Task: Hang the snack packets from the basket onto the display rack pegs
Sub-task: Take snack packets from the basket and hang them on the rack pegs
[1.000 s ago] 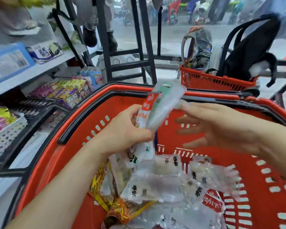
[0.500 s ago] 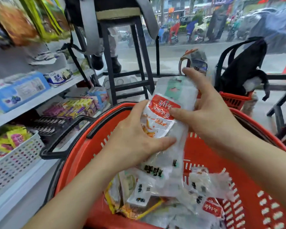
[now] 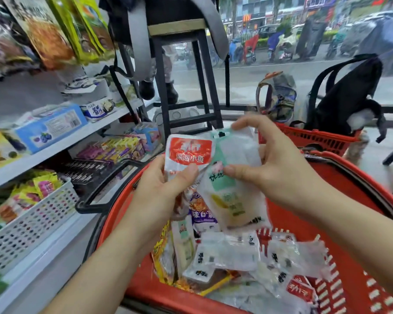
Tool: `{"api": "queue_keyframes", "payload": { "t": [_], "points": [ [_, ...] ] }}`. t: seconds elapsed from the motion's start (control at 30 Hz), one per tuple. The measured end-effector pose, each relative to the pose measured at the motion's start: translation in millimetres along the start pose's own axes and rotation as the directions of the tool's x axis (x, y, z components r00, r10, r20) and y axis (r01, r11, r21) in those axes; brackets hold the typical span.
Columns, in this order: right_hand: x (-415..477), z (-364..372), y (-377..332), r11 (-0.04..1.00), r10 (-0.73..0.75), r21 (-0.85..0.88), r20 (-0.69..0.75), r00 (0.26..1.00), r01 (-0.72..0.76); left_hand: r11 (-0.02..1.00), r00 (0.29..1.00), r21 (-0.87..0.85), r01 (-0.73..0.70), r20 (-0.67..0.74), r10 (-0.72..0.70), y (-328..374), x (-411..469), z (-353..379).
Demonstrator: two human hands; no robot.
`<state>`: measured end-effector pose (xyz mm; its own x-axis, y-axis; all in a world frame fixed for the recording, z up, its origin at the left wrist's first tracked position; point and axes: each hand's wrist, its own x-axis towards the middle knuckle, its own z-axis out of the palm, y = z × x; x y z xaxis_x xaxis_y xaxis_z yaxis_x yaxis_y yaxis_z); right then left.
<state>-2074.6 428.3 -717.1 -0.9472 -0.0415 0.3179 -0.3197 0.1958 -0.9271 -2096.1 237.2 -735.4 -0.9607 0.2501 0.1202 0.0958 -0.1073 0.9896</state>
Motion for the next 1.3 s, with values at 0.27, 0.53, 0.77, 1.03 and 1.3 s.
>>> {"api": "queue_keyframes", "payload": {
  "t": [0.27,0.53,0.77,1.03,1.3],
  "points": [
    [4,-2,13,0.996,0.091,0.013,-0.148,0.985,-0.09,0.997,0.993,0.042,-0.065,-0.1,0.069,-6,2,-14],
    [5,3,0,0.997,0.077,-0.012,-0.01,0.997,-0.077,0.951,0.989,0.277,-0.139,0.094,0.118,10,-4,-16],
    [7,4,-4,0.999,0.028,-0.041,0.031,0.999,-0.026,0.933,0.984,0.314,-0.174,0.093,0.152,20,-4,-24],
    [11,15,-10,0.996,-0.018,-0.084,0.005,1.0,0.018,0.741,0.863,0.546,-0.39,-0.064,0.501,21,1,-25],
    [28,3,-19,0.933,0.242,0.291,-0.074,0.967,-0.211,0.901,0.825,0.234,-0.365,-0.367,0.43,51,-6,-45]
  ]
}}
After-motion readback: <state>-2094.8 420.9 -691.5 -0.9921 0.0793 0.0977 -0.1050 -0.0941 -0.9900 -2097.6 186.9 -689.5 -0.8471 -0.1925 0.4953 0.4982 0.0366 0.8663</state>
